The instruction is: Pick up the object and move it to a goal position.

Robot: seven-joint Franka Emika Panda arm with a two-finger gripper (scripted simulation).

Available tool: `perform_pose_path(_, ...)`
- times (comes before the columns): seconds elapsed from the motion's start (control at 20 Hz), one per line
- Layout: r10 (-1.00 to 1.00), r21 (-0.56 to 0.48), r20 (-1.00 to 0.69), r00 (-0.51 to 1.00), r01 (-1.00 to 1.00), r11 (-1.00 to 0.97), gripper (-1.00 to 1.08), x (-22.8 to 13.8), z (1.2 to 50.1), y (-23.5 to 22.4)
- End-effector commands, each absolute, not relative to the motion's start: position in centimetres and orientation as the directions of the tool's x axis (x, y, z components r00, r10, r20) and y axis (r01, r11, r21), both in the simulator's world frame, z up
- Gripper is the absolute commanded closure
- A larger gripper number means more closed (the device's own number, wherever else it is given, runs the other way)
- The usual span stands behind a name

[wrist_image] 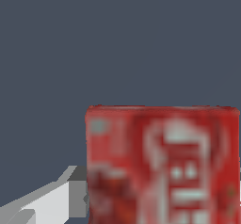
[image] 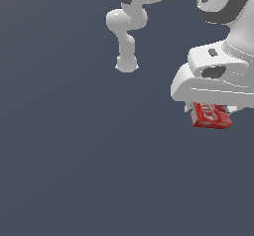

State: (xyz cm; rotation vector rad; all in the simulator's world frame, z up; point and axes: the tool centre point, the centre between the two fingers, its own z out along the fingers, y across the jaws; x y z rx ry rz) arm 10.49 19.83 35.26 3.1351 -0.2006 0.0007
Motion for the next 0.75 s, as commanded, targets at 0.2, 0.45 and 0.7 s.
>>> perform_pose_path(0.2, -0.128, 0.000, 0.000, 0.992, -0.128, -0.992, 1.08, 10.82, 36.28, 20.67)
perform_pose_path(0.45, -0.127, 0.000, 0.000, 0.992, -0.127, -0.992, 1.08, 10.94, 36.59, 20.96)
perform_pose_path(0.7, -0.127, 0.000, 0.000, 0.992, -0.127, -0.992, 1.08, 10.99, 36.66, 21.01)
